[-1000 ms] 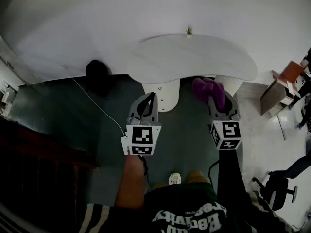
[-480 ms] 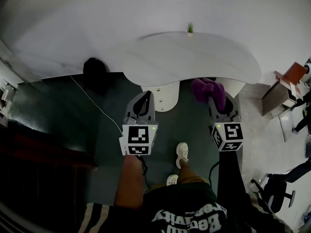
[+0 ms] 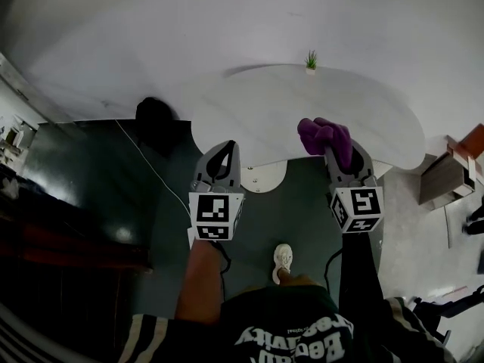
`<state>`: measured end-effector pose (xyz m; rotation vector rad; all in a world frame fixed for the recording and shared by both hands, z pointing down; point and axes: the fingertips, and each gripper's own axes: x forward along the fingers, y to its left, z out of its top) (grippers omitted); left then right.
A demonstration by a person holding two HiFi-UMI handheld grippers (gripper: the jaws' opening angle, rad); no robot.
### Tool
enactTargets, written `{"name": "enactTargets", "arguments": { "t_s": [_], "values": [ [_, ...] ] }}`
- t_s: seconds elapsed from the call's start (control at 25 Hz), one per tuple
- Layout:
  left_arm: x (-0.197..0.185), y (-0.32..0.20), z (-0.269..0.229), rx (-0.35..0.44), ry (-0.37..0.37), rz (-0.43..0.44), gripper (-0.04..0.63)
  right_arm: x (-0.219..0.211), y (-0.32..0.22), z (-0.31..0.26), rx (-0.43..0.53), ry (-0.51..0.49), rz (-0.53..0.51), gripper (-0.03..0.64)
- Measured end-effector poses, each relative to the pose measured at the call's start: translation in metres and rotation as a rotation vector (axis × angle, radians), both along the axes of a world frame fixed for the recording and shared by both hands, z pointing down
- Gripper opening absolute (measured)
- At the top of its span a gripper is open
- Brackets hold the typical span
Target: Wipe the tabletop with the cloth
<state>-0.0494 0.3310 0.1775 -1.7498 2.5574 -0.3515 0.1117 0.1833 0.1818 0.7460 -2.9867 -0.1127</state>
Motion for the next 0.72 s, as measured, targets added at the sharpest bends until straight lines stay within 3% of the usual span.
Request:
{"name": "enactTargets", "arguments": {
  "t_s": [0.28, 0.72],
  "values": [
    [-0.040, -0.055, -0.005, 0.010, -0.005, -0.040, 0.000, -0.054, -0.066, 0.000, -0.019, -0.027, -0.055, 0.130],
    [-0.103, -0.097, 0.002, 0.011, 0.053, -0.071, 0.000, -0.123, -0.103, 0.008, -0.030, -0.032, -0.127, 0.133]
  ]
}}
